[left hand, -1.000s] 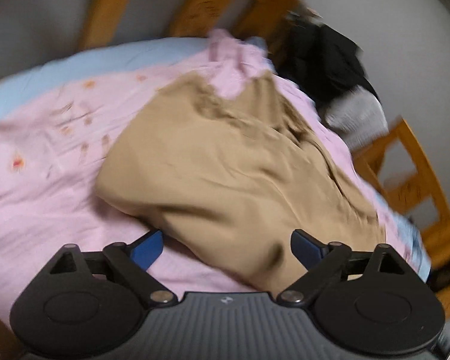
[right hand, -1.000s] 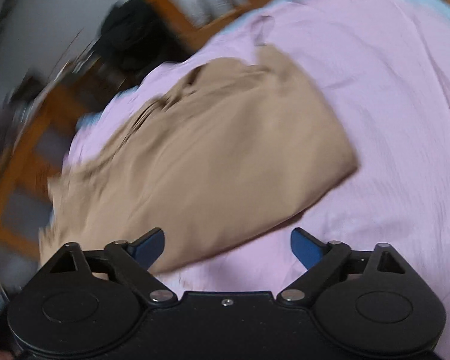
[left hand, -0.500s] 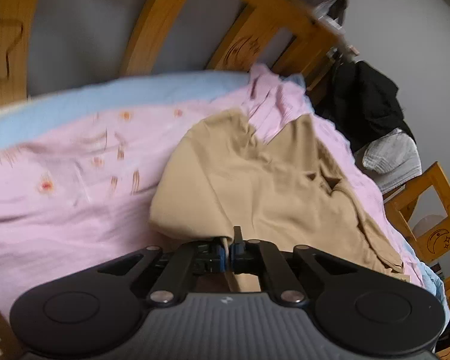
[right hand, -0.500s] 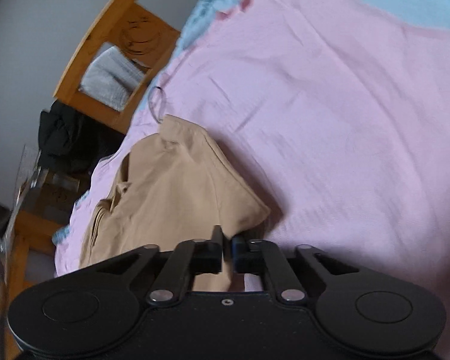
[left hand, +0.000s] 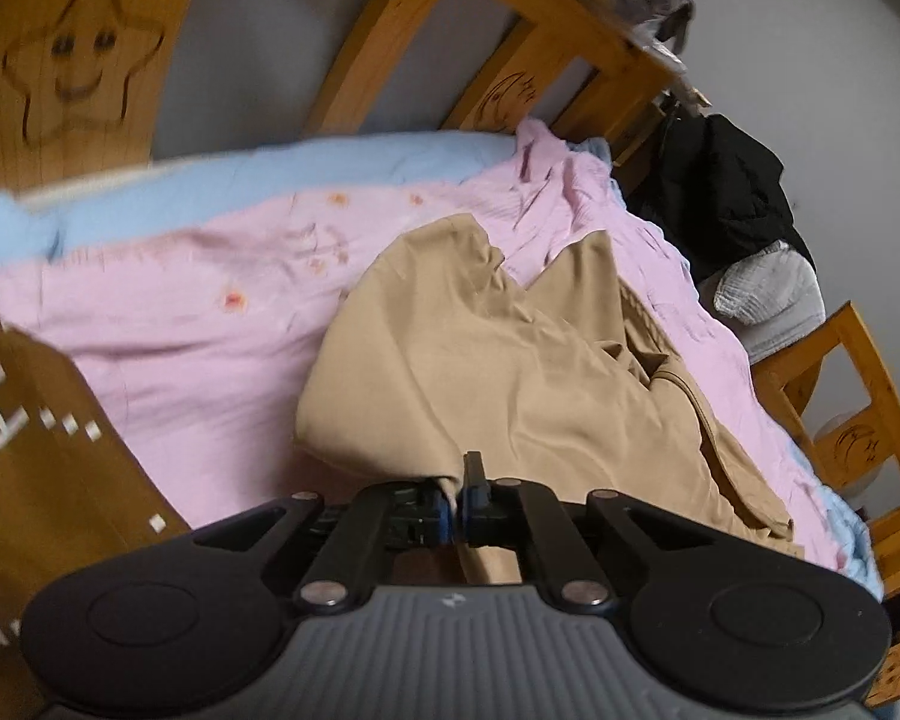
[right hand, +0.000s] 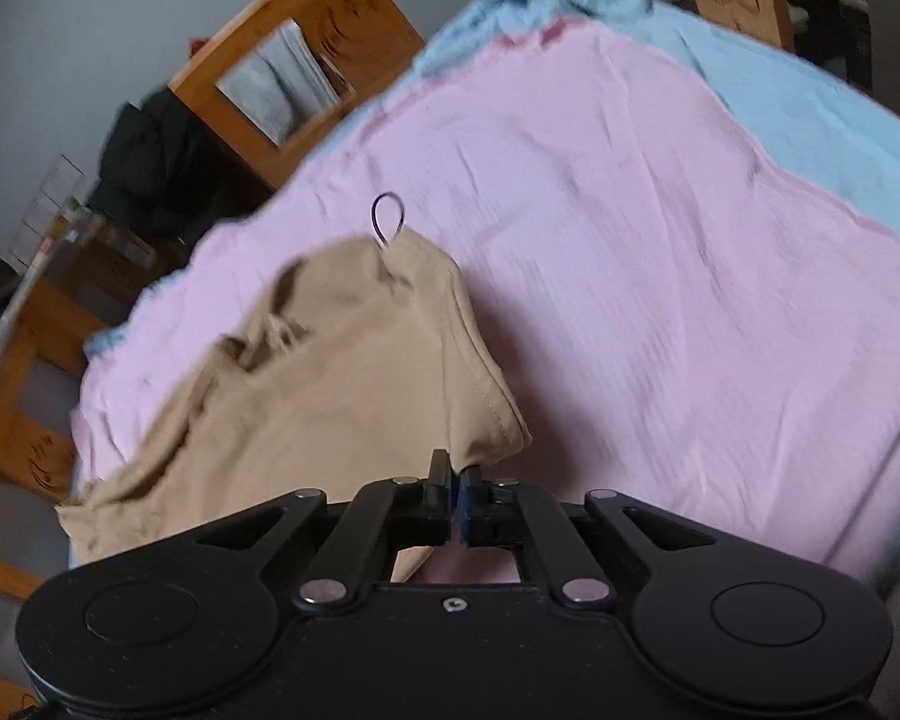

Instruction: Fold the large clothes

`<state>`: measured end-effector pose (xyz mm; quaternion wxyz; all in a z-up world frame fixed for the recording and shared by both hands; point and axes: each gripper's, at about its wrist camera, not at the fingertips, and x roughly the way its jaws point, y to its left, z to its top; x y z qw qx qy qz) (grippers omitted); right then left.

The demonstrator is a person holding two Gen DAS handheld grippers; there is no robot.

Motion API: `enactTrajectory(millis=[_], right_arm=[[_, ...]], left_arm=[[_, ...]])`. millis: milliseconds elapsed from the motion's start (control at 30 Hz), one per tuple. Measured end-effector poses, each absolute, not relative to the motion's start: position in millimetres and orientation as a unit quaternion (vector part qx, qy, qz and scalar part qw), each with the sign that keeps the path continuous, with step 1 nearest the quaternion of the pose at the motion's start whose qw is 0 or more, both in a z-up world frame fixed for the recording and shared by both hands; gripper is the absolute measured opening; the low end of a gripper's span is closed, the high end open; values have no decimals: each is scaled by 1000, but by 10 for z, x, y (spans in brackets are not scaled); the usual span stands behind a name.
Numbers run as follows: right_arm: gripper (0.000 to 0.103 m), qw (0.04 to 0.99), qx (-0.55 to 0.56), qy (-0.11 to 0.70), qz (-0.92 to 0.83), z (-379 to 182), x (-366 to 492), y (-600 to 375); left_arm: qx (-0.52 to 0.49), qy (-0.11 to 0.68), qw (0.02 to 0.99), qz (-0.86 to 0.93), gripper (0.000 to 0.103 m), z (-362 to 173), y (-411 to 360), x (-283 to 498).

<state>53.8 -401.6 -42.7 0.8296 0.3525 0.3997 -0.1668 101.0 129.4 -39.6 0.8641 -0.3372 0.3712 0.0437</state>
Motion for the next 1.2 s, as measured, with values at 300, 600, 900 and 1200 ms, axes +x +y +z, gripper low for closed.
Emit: enactTrajectory(millis=[300, 600, 900, 1200], right_arm=[[45, 924, 67, 338, -164, -48, 745, -3357], [55, 949, -97, 283, 102, -532, 1278, -2387], [49, 941, -101, 295, 134, -966, 1519, -2277], [45, 940, 27, 309, 142, -912, 1601, -2592]], left_arm=[[-383, 367, 845, 65, 49, -681, 1394, 984], [-338, 332, 876, 84, 8, -575, 1195, 1029], [-231, 227, 945, -36, 1, 113, 738, 934], [-62, 208, 948, -233, 1, 818, -312, 1179]])
